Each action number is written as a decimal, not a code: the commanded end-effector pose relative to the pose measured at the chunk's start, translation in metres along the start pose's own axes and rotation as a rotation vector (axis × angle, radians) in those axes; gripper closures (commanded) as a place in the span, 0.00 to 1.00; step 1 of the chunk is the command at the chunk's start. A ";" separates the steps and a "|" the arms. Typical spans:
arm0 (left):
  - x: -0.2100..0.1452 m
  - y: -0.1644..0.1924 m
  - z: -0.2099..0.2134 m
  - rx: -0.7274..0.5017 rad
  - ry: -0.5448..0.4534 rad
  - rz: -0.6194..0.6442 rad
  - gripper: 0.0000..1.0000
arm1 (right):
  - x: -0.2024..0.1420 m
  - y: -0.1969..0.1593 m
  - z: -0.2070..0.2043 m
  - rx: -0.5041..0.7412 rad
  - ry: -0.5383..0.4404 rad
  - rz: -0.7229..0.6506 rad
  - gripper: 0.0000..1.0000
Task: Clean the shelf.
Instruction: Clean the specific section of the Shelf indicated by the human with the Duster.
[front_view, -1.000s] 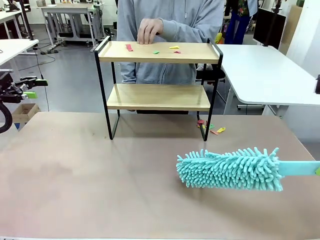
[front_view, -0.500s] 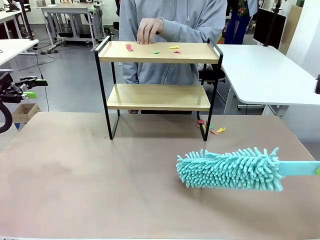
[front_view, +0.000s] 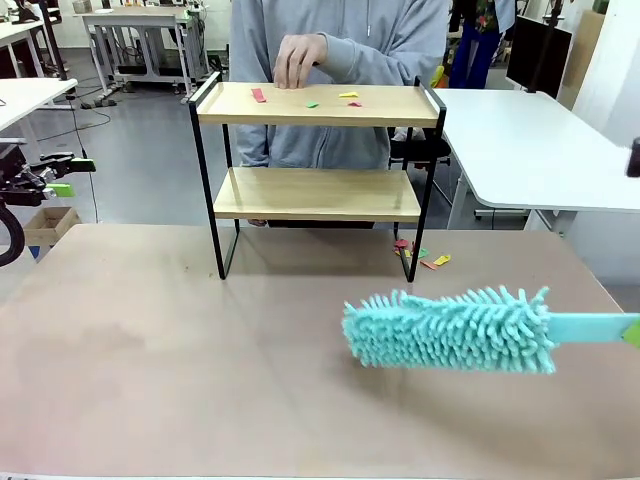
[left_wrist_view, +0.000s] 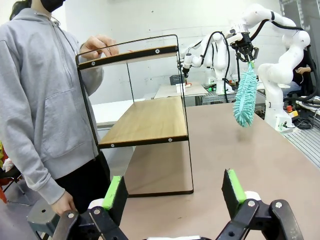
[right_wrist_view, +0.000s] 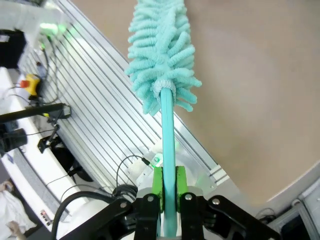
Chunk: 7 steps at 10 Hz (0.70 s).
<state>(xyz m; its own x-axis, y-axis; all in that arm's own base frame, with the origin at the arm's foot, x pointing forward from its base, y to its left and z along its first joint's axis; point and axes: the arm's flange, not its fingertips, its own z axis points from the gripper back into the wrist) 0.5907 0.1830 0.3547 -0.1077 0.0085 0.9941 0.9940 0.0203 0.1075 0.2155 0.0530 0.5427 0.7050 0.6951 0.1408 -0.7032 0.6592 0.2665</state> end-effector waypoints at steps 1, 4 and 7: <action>0.002 -0.002 -0.001 -0.004 0.007 -0.012 0.00 | 0.041 0.033 0.027 0.020 -0.069 0.043 0.87; 0.002 -0.002 -0.001 -0.004 0.007 -0.012 0.00 | 0.107 0.099 0.059 0.018 -0.235 0.038 0.87; 0.002 -0.002 -0.001 -0.004 0.007 -0.012 0.00 | 0.165 0.153 0.077 -0.005 -0.441 -0.149 0.87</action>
<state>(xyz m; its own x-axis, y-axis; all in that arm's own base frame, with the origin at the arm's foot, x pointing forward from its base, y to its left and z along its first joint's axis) 0.5907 0.1829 0.3545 -0.1074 0.0086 0.9942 0.9940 0.0203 0.1072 0.2244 0.2313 0.6783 0.7294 0.5131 0.4524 -0.6662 0.6830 0.2994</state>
